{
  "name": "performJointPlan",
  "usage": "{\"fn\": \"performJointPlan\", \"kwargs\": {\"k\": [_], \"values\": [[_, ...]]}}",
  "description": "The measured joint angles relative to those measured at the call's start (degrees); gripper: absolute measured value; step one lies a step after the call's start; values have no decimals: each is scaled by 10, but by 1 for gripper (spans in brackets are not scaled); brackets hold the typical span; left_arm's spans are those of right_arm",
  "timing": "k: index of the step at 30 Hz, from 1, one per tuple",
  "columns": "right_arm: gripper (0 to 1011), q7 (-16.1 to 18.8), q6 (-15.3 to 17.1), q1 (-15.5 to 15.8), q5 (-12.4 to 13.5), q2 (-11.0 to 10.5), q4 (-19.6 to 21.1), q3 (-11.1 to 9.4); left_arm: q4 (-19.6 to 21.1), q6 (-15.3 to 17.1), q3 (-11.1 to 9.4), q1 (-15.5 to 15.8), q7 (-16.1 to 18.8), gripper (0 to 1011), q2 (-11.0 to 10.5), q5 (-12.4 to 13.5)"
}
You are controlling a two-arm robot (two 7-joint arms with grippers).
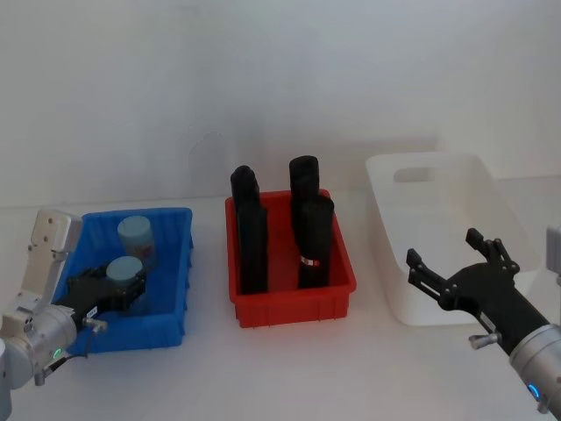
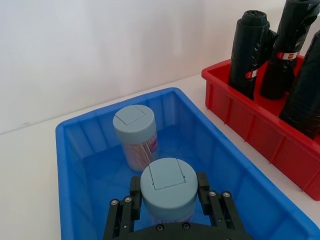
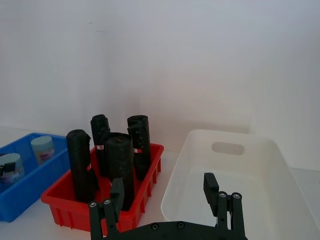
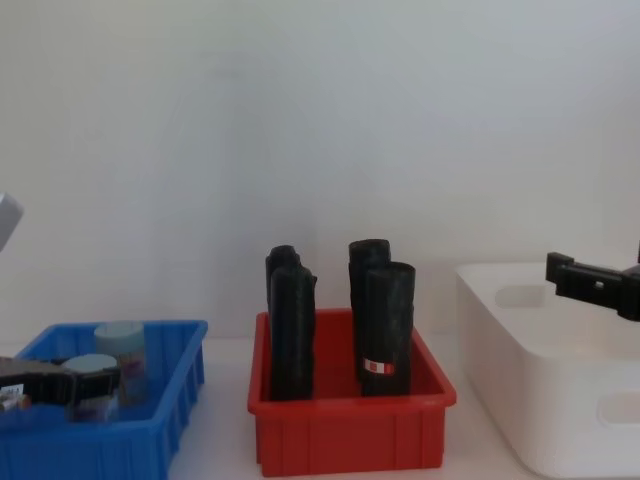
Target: Pick the cotton swabs from the blue box and place them into the white box.
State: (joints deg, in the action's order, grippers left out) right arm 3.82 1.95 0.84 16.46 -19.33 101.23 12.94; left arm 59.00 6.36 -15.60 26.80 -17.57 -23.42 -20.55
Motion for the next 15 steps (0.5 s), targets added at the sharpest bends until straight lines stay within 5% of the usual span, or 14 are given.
{"fn": "performJointPlan", "kwargs": {"k": [15], "values": [[1001,0,0,0,0,0,0,0,71,20,9,-9,-11,669,-13,15]]}}
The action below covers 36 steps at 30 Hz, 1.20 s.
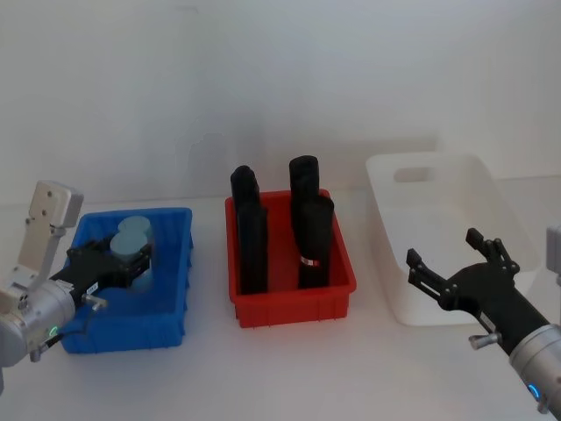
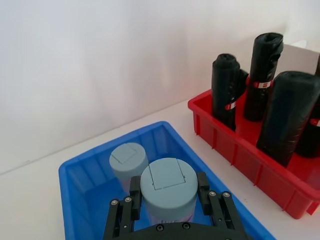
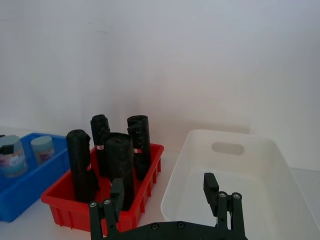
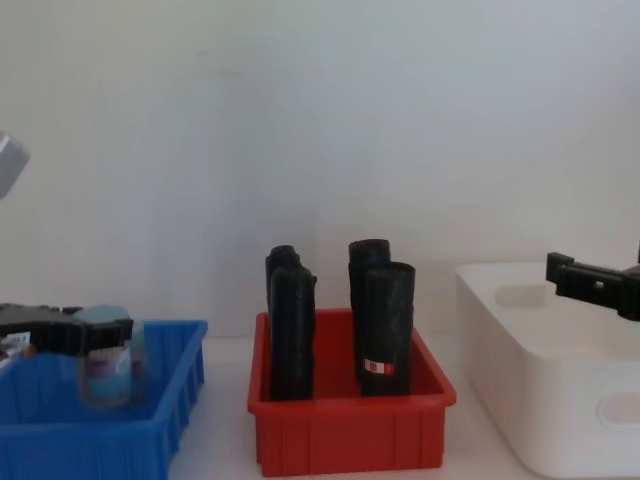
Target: Pick the cotton swabs from the blue box and place them into the white box.
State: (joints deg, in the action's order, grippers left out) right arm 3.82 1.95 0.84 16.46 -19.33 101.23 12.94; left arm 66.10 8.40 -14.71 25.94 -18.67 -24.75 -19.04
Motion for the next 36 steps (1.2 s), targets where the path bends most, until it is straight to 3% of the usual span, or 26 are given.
{"fn": "performJointPlan", "kwargs": {"k": [11,17,36], "values": [[1001,0,0,0,0,0,0,0,90,36,10,-13,-39,669,-20,2],[1001,0,0,0,0,0,0,0,139,57,15,-17,-81,669,-32,0],[1001,0,0,0,0,0,0,0,214,96,8,-4,-207,669,-41,-14]]}}
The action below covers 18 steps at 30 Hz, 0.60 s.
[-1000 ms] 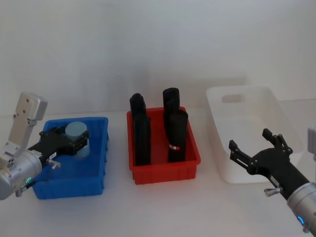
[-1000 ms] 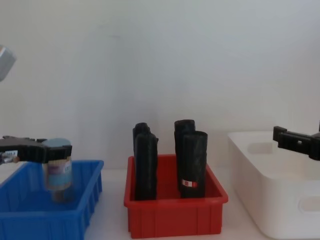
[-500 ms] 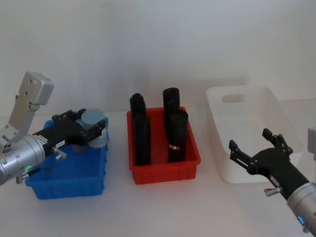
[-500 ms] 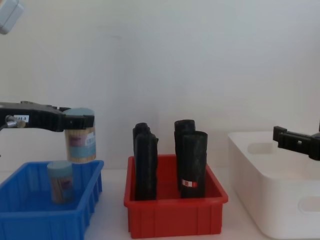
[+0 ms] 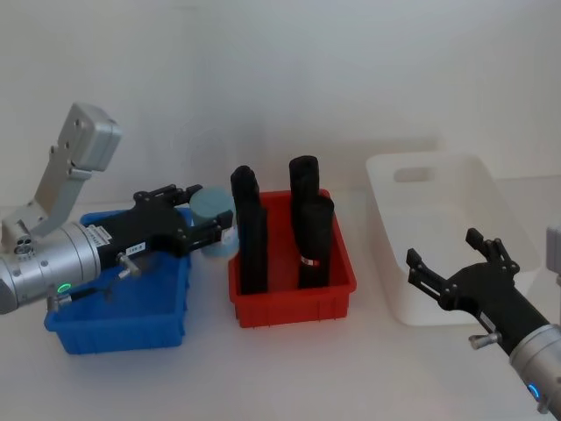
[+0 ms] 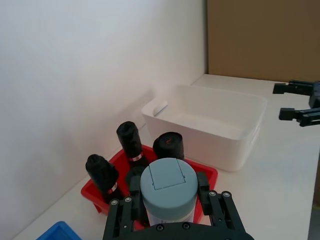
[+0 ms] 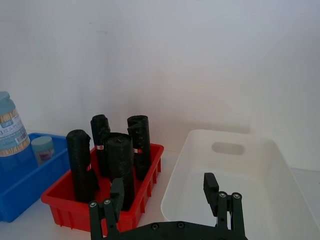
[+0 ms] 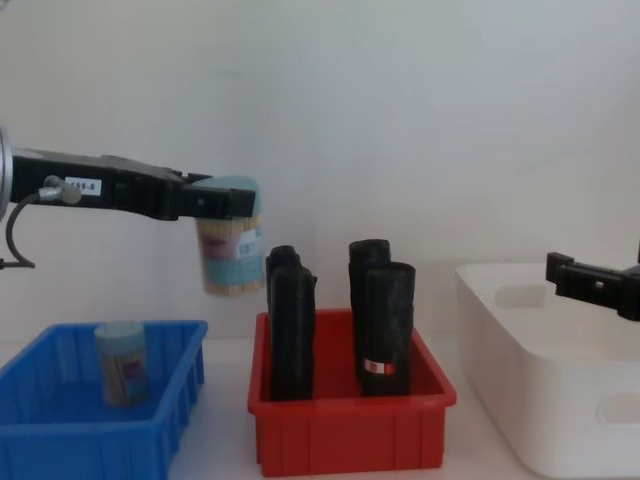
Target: Pick the cotton swabs from the blue box and place them into the white box.
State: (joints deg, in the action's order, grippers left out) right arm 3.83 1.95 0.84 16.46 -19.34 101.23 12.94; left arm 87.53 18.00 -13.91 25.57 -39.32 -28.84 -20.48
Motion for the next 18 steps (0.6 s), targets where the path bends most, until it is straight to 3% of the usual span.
{"fn": "performJointPlan", "kwargs": {"k": [7,18], "values": [[1001,0,0,0,0,0,0,0,11,10,-12,13,-57,669,8,-2],[1001,1,0,0,0,0,0,0,20,21,-26,27,-105,669,18,-5]]}}
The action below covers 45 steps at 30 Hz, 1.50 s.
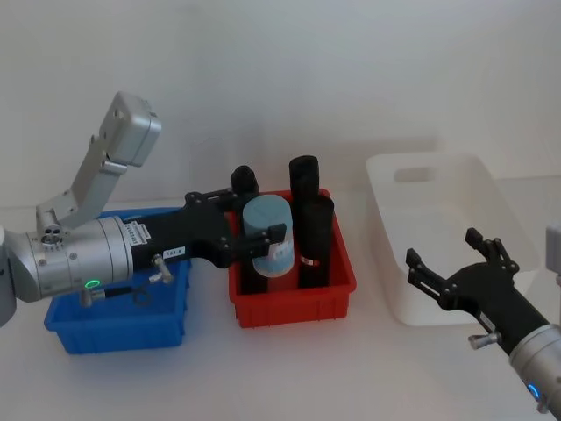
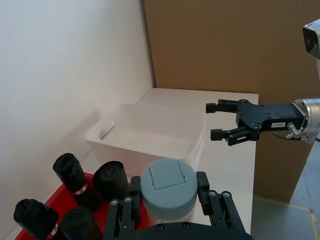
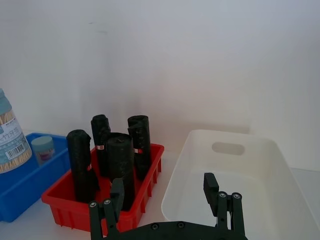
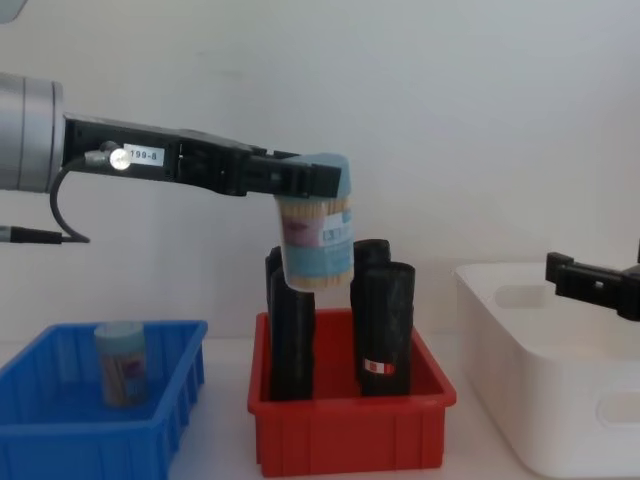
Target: Pick the cotton swabs from the blue box and place them into the white box.
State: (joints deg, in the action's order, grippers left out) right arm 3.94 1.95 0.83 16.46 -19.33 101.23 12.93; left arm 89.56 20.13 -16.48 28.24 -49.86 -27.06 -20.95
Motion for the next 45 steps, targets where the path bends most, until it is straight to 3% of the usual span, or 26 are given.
{"fn": "performJointPlan", "kwargs": {"k": [13,41,45], "values": [[1001,48,5,-5,-2,-4,1,2,5,6,-7,6,-22,669,4,-1],[1001,268,14,-31,9,-38,25,4,7,9,-10,9,-34,669,7,-2],[1001,285,17,-40,7,-37,25,7,7,9,-10,9,-34,669,7,-2]]}}
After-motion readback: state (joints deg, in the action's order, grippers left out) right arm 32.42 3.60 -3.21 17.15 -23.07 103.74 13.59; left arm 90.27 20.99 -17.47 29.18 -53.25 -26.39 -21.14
